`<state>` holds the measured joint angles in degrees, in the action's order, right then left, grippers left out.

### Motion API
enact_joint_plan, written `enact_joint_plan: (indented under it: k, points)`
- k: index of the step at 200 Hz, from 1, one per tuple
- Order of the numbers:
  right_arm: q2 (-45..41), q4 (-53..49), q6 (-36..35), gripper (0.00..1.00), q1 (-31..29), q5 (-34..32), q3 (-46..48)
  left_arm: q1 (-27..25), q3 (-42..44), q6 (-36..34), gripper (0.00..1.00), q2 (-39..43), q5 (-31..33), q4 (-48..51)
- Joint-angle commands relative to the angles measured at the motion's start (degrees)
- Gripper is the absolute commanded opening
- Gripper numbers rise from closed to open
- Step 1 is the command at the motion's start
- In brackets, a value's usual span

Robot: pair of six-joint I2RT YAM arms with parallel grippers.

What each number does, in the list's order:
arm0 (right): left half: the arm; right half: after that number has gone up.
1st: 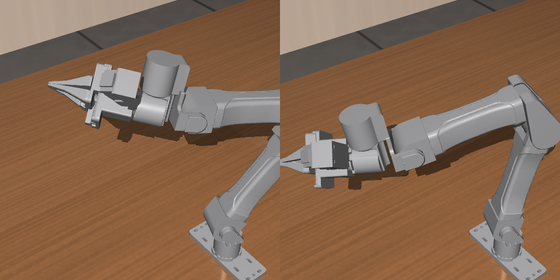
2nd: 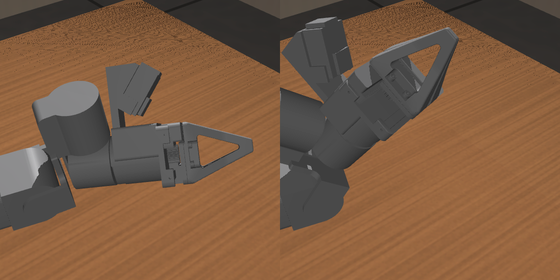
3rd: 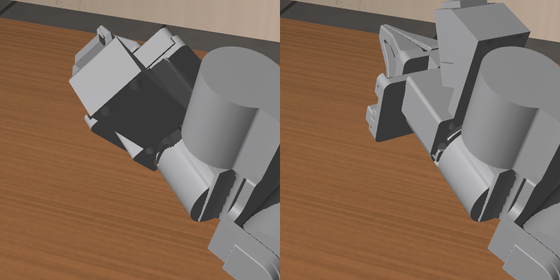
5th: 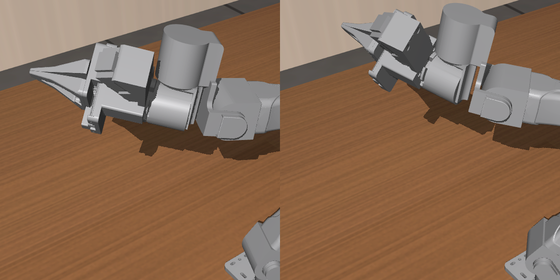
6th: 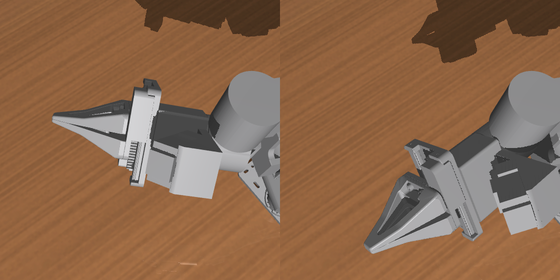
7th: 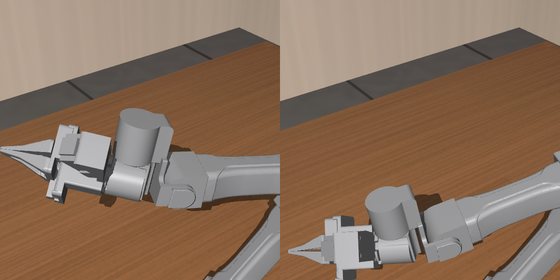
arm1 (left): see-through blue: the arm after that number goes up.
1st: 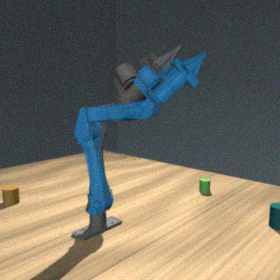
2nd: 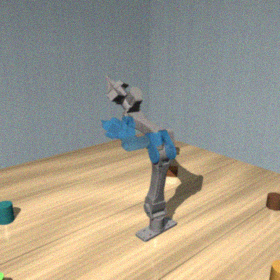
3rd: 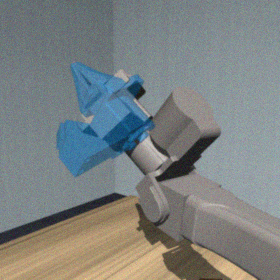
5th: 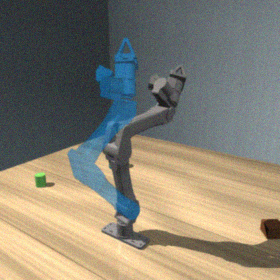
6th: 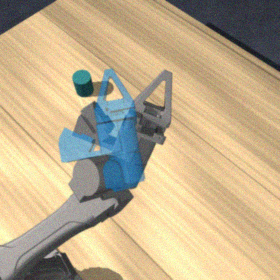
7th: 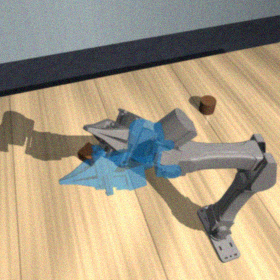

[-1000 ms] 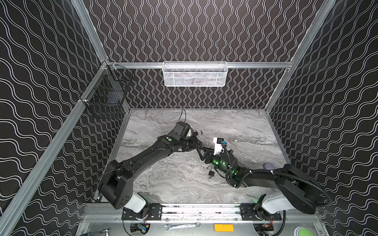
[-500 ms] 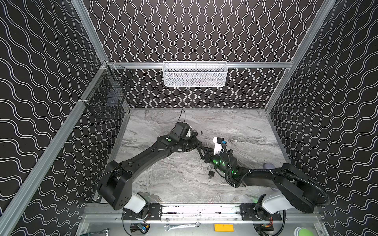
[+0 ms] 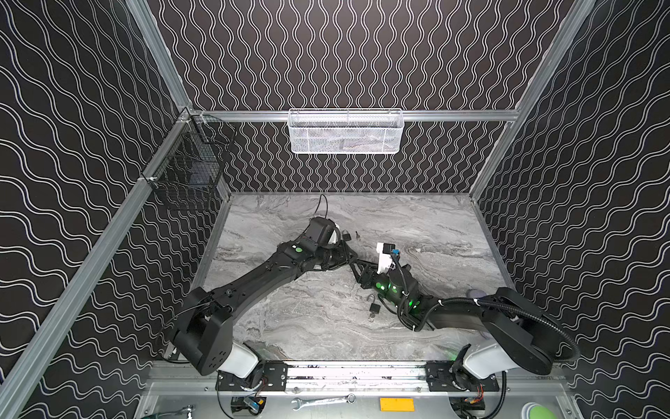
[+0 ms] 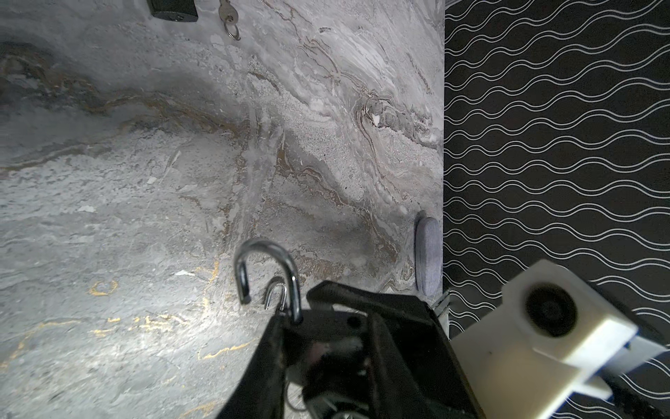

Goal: Lock with the key

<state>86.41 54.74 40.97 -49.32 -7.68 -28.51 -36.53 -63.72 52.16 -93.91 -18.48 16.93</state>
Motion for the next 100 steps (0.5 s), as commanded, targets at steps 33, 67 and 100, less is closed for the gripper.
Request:
enact_joint_plan:
  k: [33, 67, 100]
  points:
    - [0.86, 2.65, -0.28, 0.34, 0.23, 0.31, -1.34, -0.02, 0.30, -0.07, 0.15, 0.04, -1.51, -2.49]
    - [1.16, 2.41, -0.55, 0.31, 0.21, 0.45, -1.62, 0.06, 0.69, 0.10, 0.14, 0.04, -1.80, -2.58]
    - [1.56, 2.57, -0.69, 0.27, 0.38, 0.55, -1.78, 0.02, 1.04, 0.05, 0.14, 0.31, -1.95, -2.45]
